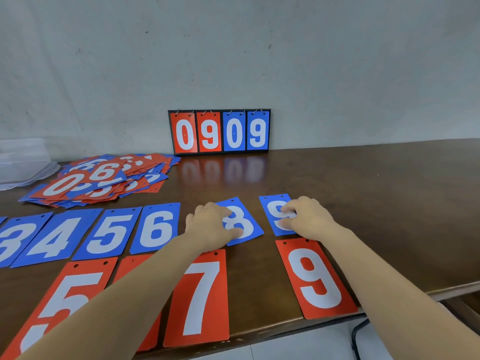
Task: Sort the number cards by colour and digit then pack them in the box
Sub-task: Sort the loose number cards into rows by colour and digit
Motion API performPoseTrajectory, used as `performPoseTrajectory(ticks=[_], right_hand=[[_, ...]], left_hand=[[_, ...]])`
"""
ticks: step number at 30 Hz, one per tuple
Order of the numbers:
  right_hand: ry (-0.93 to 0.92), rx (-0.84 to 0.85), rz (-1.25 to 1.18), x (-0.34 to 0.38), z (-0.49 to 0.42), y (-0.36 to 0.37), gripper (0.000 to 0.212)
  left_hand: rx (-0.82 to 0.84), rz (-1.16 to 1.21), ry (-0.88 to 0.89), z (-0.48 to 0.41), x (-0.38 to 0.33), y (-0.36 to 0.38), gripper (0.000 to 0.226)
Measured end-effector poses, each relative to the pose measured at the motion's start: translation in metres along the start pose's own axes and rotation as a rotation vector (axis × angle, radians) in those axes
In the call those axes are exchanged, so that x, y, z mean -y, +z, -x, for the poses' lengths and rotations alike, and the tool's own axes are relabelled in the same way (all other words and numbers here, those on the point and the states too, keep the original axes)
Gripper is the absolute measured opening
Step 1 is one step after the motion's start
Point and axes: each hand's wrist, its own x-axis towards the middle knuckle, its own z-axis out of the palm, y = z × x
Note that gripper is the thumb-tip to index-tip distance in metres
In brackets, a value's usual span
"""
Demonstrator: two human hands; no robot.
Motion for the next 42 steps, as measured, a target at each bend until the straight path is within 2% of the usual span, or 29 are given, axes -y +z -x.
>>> performPoseTrajectory(ticks=[8,25,33,36,42], right_hand=[[-0.036,0.002,0.021,-0.007,0.0,0.003,0.038],[-0.005,-0.012,0.006,0.003,0.01,0.002,0.039],[-0.073,-0.163,-0.033,0.025,0.018,-0.02,0.032],[-0.133,-0.158,-0.077,0.048,0.02,-0.027,0.035],[-0.217,-0.13,-0.107,0.101,0.017,-0.019,0.038]], left_hand=[[0.097,0.005,0.126,0.0,0.0,-0.004,0.053],[0.079,0.057,0.158,0.004,-0.009,-0.001,0.05],[-0.06,0.097,0.128,0.012,-0.006,-0.03,0.05],[-0.132,0.124,0.098,0.02,0.005,-0.056,0.049],[-0.161,0.124,0.019,0.037,0.051,-0.099,0.052]])
